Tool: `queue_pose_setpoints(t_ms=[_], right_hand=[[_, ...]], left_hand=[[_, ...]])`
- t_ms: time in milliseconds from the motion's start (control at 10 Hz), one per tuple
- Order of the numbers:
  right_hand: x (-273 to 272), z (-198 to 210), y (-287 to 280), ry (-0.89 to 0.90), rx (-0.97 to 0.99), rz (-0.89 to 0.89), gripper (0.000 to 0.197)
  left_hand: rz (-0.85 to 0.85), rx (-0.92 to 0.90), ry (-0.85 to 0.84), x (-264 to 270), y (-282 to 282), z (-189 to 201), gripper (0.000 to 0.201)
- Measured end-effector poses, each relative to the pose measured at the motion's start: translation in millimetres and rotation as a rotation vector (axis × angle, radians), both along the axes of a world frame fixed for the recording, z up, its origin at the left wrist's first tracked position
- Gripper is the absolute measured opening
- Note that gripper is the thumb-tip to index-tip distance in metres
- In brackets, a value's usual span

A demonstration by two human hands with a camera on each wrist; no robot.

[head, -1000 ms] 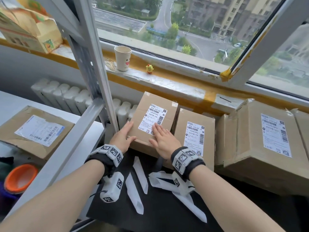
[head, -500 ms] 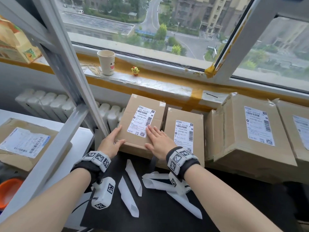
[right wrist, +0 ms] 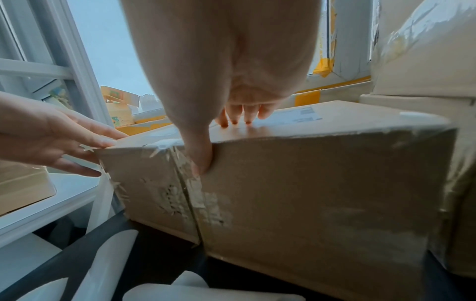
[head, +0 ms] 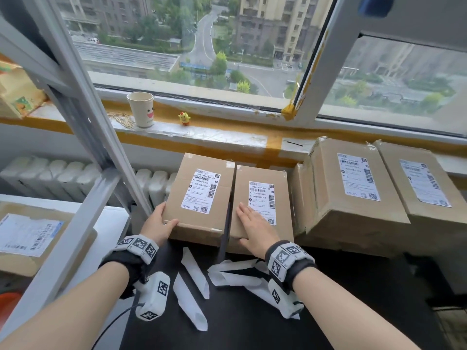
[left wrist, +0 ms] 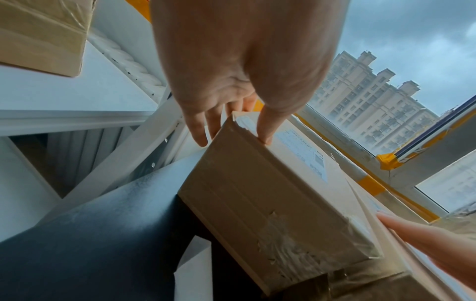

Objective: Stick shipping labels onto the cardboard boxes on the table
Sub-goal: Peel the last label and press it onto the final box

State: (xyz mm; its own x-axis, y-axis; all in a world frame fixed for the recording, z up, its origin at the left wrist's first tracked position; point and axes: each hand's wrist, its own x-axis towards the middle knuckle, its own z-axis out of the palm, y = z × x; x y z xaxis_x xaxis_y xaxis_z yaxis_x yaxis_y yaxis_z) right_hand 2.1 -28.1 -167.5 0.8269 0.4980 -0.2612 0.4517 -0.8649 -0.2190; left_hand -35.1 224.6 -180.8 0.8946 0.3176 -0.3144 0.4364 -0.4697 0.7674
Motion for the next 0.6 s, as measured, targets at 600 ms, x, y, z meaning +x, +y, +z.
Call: queue_pose_setpoints(t_ms=[600], right_hand=[[-50, 33, 13, 0.069, 0.049, -0.101, 0.057]], left_hand=[[-0.309, 0.452, -0.004, -33, -35, 31, 0.037]])
